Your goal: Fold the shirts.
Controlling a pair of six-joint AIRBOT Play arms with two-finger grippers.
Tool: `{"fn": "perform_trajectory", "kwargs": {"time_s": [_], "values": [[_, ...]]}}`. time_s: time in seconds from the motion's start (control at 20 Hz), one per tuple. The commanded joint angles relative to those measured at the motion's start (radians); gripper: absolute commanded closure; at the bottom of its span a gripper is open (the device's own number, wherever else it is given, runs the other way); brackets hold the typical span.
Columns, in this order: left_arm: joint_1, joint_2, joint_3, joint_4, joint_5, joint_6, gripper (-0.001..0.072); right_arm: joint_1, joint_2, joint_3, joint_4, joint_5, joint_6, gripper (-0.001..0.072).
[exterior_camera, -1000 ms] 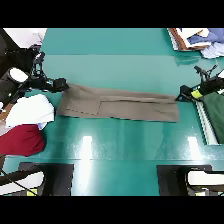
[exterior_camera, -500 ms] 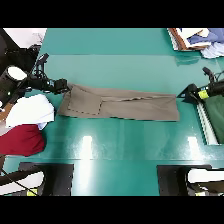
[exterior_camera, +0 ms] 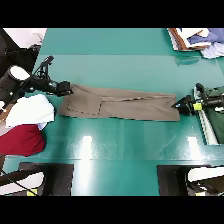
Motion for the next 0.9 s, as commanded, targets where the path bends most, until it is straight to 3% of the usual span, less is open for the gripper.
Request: {"fn": "perform_trajectory", "kwargs": {"time_s": [0.0, 0.05, 0.15, 0.25, 0.55, 0.85], "values": [[-0.071, -0.007, 0.005, -0.002, 0.044, -0.001, 0.0684, 0.045, -0.032, -0.011, 0.024, -0.022, -0.045, 0.0448], [-0.096, -0.009, 0.008, -0.003, 0.073, -0.001, 0.0684, 0.048, -0.030, -0.011, 0.022, -0.020, -0.045, 0.0646], [-0.141, -0.027, 0.039, -0.006, 0.098, -0.009, 0.0685, 0.048, -0.003, -0.011, 0.023, -0.006, -0.046, 0.0694], [-0.185, -0.075, 0.102, -0.010, 0.093, -0.010, 0.0685, 0.048, 0.062, -0.011, 0.023, 0.001, -0.040, 0.0694], [-0.382, -0.302, 0.320, -0.014, 0.092, -0.035, 0.0684, 0.111, 0.337, 0.007, 0.024, 0.011, 0.116, 0.0694], [-0.571, -0.465, 0.423, -0.015, 0.098, -0.036, 0.0685, 0.272, 0.420, 0.263, 0.023, 0.032, 0.253, 0.0695]]}}
